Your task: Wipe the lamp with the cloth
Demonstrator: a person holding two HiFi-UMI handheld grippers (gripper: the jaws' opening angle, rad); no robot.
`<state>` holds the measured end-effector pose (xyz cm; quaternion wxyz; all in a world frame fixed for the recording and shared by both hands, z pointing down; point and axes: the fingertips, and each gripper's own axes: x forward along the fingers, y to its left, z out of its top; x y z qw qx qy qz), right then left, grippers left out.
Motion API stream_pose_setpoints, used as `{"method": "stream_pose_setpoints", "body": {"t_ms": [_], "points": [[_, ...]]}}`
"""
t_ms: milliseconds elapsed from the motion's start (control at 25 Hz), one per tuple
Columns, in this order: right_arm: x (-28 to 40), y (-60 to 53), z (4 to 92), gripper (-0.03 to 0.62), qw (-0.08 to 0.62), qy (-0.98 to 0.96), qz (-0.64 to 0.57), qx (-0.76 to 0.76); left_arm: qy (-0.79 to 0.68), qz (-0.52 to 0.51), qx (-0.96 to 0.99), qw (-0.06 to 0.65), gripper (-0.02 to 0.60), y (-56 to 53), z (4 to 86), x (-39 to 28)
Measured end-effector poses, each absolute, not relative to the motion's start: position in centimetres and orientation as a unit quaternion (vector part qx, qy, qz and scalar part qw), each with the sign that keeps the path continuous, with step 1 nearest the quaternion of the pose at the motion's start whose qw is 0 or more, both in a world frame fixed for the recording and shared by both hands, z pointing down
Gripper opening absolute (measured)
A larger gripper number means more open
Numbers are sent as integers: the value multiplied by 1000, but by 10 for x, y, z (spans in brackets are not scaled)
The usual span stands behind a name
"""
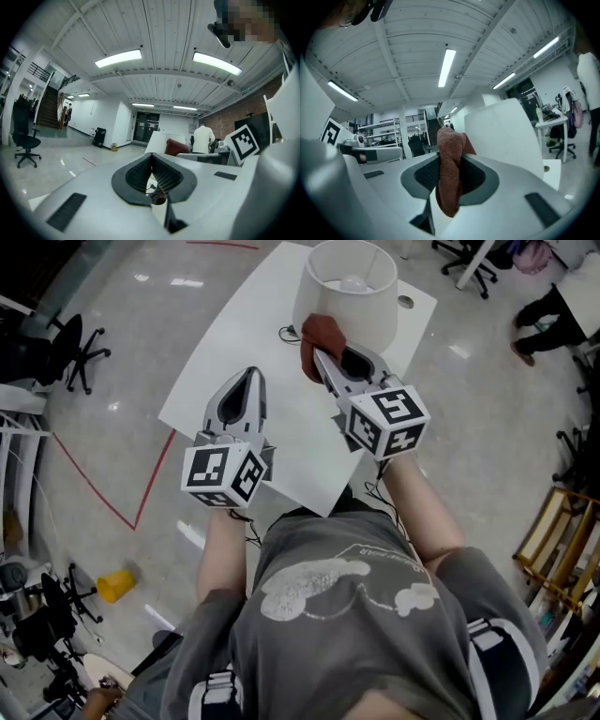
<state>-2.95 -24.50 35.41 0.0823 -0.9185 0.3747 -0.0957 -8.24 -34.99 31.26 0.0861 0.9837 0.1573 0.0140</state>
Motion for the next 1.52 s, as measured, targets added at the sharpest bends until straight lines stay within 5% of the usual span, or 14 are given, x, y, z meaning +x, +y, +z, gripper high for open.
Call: {"method": "stream_pose_setpoints", "body": {"t_ms": [640, 1520], "points": [[33, -299, 274, 97, 124, 261, -28, -957, 249, -2, 964, 93, 8, -413, 289, -51], [9, -317, 417, 97, 125, 176, -158, -963, 334, 66, 932, 124, 8, -429, 353, -30]]}}
